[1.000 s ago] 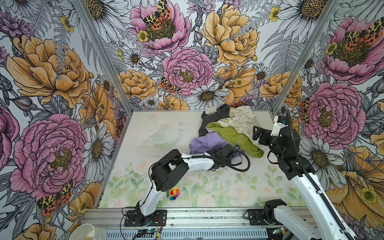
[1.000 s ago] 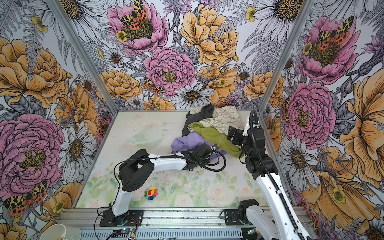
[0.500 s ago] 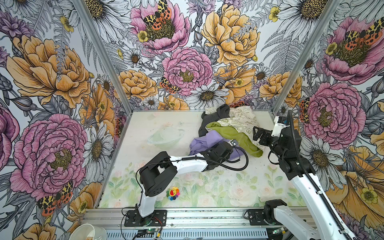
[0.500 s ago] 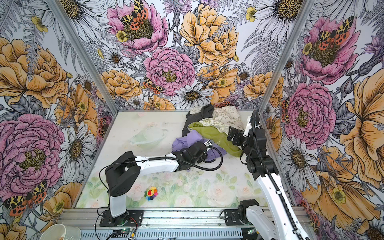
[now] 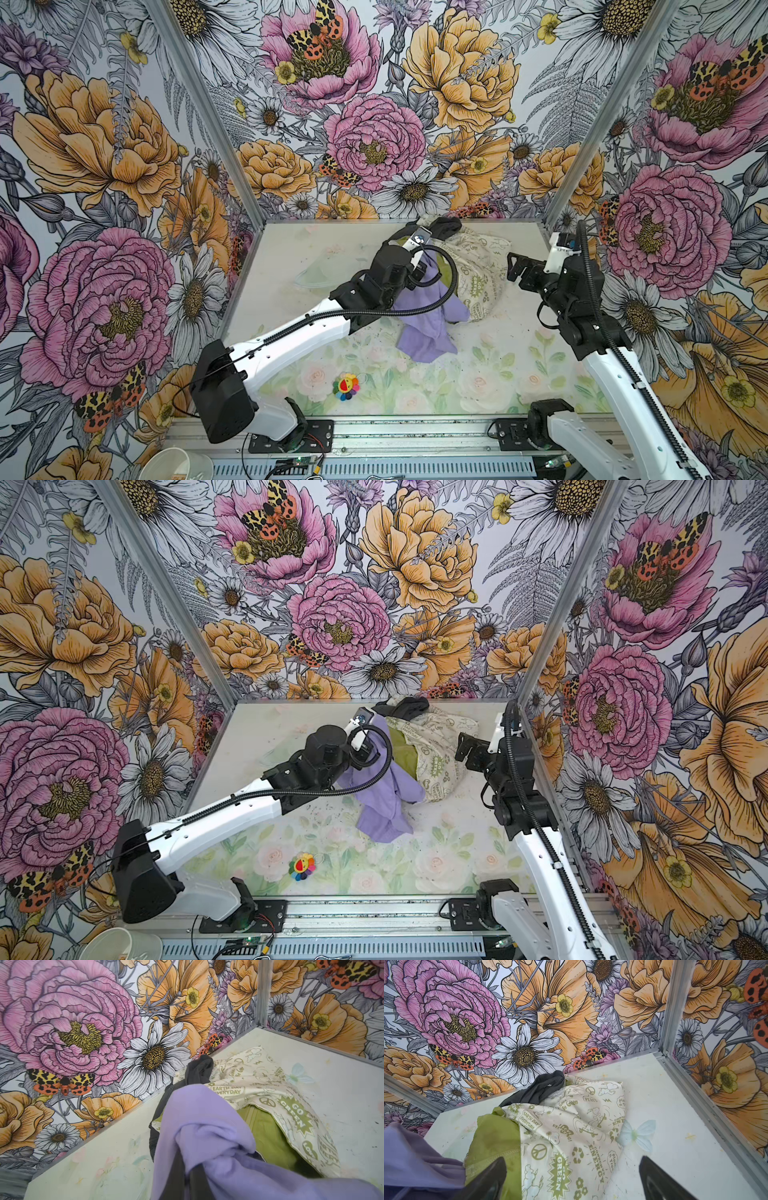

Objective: Pick out a specific cloth from the pile
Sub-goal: 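Lift the lavender shirt with the left gripper and carry it away from the pile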

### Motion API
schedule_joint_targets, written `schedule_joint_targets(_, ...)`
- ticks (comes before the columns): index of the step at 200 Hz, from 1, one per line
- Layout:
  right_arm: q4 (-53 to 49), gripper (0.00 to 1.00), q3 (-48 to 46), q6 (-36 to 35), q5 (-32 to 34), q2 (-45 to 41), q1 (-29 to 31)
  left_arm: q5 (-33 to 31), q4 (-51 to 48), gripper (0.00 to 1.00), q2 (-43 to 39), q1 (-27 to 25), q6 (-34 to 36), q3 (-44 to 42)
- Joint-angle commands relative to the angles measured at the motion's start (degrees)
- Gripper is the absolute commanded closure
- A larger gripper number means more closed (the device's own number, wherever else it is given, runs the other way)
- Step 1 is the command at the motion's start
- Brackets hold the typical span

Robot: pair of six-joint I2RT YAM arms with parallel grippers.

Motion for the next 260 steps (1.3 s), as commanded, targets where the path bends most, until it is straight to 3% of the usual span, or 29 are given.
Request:
schedule_joint_targets(1, 0.3, 0.01, 1.6, 0.9, 0.2, -0.9, -0.4, 3.6, -1.2, 1.00, -6.1, 3.6, -3.0, 4.0)
schedule_joint_targets(36, 0.4, 0.01, 2.3, 1.9, -0.5, -0.1, -0.4, 4.4, -4.5, 1.00, -9.3, 9.5, -3.2, 10.3)
schedule_joint_targets(69, 0.4, 0.01, 3.0, 2.5, -2.3, 0.5, -0.4, 3.4, -10.0, 1.00, -7.6, 15.9, -1.8, 19.4)
schedule_joint_targets(112, 0.5, 0.01, 3.7, 2.7, -4.4, 1.1, -0.4, 3.8, -12.0, 1.00, -5.5, 25.2, -0.9, 24.5)
schedule_joint_targets(154, 0.4, 0.01, 4.0, 3.2, -6.5, 2.2, -0.3, 5.0, -12.0, 1.00, -0.8, 34.3, -3.8, 24.4)
schedule_joint_targets(229, 0.4, 0.00, 3.1, 3.2, -7.6, 2.1, -0.3, 6.6, -8.0, 1.00, 7.2, 42.6, -10.5, 18.8)
schedule_joint_targets(240, 0.4, 0.01, 2.6, 3.1, -7.6, 1.9, -0.3, 7.3, -6.9, 0.90, 7.0, 43.7, -12.0, 16.4)
schedule_joint_targets(260, 0.4, 0.00, 1.8, 2.7, -7.4, 1.4, -0.3, 8.4, -5.6, 0.61, 5.9, 44.4, -13.3, 12.0)
